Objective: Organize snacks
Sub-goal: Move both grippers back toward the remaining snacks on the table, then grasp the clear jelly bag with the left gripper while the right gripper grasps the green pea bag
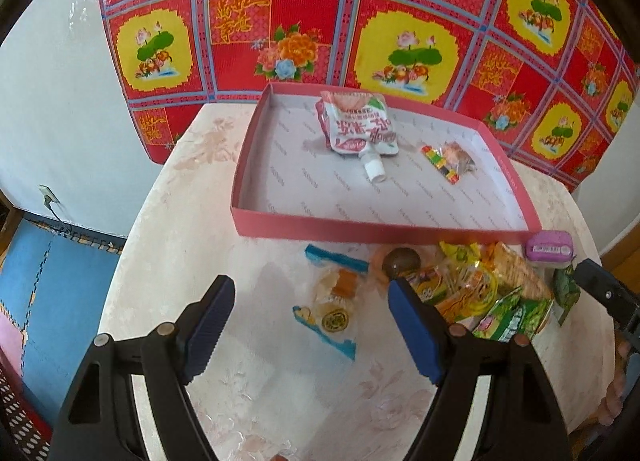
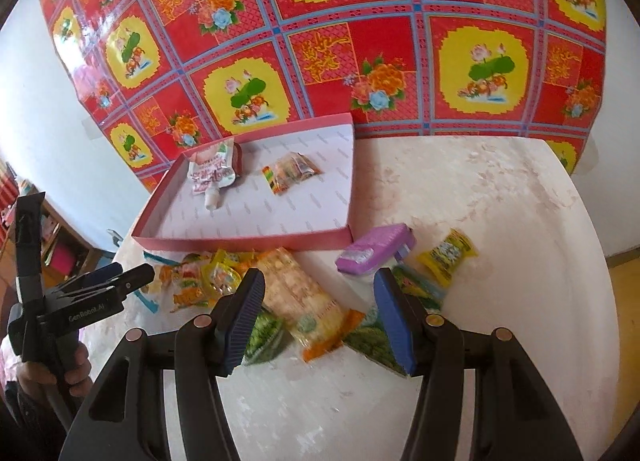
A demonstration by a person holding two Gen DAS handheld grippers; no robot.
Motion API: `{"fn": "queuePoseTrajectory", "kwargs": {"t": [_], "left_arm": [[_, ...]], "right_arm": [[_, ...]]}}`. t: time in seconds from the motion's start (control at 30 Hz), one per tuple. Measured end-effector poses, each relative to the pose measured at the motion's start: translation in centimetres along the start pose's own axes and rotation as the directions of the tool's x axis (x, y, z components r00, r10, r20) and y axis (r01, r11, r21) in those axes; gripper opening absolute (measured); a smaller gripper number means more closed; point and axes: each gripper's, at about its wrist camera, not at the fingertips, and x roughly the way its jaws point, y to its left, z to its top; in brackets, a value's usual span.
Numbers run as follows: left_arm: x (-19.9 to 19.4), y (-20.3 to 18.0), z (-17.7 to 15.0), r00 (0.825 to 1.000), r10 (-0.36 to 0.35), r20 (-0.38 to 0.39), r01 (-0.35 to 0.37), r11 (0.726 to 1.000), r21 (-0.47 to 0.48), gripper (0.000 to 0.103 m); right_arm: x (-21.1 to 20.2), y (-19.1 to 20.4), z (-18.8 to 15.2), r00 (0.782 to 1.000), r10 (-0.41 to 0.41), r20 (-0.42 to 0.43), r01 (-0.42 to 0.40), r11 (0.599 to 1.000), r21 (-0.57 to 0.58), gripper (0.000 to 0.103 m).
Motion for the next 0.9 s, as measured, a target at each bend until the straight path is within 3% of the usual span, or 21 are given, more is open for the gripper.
{"fn": "queuePoseTrajectory", "kwargs": {"t": [0.27, 0.53, 0.9], "left_arm": [[0.7, 0.1, -0.6, 1.0, 0.0, -0.009, 0.0, 1.0, 0.002, 0.082], [1.3, 0.0, -0.6, 0.999, -0.023, -0.036, 0.024, 1.0, 0.004, 0.071], [1.1, -0.6, -0.2, 1.0, -0.003, -0.017, 0.004, 0.999, 0.041, 0.07]], "right_arm": [[-0.8, -1.3, -1.2, 0.999, -0.038, -0.006, 0.038, 0.999, -0.003, 0.058], [-0.7, -3.3, -2.6, 0.996, -0.079, -0.037, 0.08, 0.996, 0.033, 0.058], [0.7, -3.8, -3.0, 0.996, -0.061, -0.066, 0.066, 0.995, 0.075, 0.058]]}}
